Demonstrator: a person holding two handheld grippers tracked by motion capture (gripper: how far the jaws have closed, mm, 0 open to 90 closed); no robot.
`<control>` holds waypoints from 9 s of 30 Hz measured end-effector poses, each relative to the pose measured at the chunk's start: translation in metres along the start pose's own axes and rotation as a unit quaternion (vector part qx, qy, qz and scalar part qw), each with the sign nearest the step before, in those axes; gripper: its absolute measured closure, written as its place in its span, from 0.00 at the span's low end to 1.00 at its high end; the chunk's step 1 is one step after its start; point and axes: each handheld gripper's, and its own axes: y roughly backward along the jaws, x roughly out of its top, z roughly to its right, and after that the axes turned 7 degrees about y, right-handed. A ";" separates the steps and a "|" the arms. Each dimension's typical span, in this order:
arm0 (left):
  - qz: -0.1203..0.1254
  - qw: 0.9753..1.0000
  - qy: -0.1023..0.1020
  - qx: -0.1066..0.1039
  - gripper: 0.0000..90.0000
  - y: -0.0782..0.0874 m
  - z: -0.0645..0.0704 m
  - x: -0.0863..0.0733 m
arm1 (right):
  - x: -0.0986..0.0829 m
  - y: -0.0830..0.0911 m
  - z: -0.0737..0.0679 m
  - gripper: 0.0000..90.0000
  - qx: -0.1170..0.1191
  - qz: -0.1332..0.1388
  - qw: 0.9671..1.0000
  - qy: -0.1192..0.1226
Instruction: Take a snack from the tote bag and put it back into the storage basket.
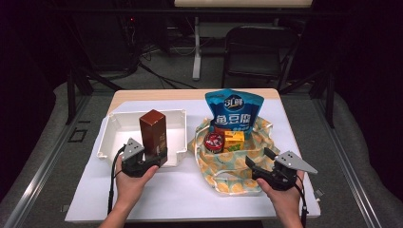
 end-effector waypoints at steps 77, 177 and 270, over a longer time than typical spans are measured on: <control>-0.143 0.986 0.078 0.027 1.00 -0.025 -0.028 -0.017 | -0.008 -0.010 0.005 0.16 -0.014 -0.024 1.000 0.001; 0.034 0.996 0.073 -0.040 0.17 0.023 -0.034 -0.007 | 0.018 -0.057 0.046 0.33 -0.031 -0.024 0.999 -0.016; 0.019 0.995 0.090 -0.031 0.18 0.021 -0.046 -0.009 | 0.080 -0.113 0.054 1.00 0.037 -0.002 0.998 0.044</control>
